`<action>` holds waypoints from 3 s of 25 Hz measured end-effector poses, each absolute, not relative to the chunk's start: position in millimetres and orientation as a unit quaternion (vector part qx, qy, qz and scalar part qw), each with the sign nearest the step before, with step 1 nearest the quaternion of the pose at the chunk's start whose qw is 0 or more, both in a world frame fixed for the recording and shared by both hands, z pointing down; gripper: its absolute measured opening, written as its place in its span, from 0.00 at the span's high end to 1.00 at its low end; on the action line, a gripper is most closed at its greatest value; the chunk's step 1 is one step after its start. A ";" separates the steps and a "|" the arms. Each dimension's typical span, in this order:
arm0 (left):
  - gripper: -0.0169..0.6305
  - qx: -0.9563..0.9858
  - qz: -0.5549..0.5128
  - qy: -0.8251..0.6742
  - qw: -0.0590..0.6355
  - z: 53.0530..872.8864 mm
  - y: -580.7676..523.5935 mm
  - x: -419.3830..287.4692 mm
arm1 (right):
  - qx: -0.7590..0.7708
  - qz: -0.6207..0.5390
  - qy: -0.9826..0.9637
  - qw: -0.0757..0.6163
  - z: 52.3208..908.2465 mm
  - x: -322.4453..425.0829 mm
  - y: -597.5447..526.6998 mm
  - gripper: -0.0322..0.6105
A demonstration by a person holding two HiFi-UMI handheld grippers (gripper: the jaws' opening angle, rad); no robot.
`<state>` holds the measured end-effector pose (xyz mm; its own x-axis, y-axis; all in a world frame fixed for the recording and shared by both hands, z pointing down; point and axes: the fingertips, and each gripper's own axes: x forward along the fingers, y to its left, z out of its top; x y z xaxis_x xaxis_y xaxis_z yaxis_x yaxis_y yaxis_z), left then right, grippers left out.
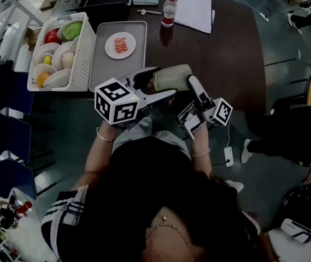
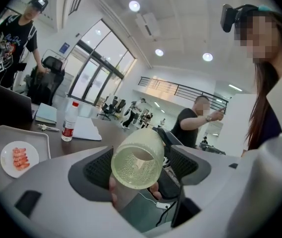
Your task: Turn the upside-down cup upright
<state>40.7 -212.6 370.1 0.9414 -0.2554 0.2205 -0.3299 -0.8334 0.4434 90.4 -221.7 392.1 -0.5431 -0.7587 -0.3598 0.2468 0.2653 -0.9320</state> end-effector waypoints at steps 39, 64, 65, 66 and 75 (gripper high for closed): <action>0.48 0.942 0.179 -0.202 0.201 396.8 -234.3 35.0 | -0.289 -0.542 0.659 0.434 426.8 133.5 -228.8 0.36; 0.48 0.835 0.537 -0.109 -0.043 551.5 -241.4 60.5 | -0.428 -0.428 0.739 0.295 423.6 147.2 -217.5 0.36; 0.48 0.827 0.550 -0.104 -0.056 558.2 -241.8 59.6 | -0.428 -0.429 0.737 0.299 423.5 148.6 -217.0 0.36; 0.48 0.818 0.562 -0.100 -0.070 564.8 -242.4 58.4 | -0.429 -0.428 0.736 0.301 423.5 149.7 -216.6 0.36; 0.48 0.764 0.624 -0.064 -0.150 600.8 -244.7 51.2 | -0.427 -0.436 0.725 0.320 426.8 152.8 -212.4 0.36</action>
<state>51.2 -244.7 600.8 0.2118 -0.2854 0.9347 0.0888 -0.9468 -0.3093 152.8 -212.4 426.8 -0.4307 -0.8978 -0.0920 -0.3388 0.2553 -0.9056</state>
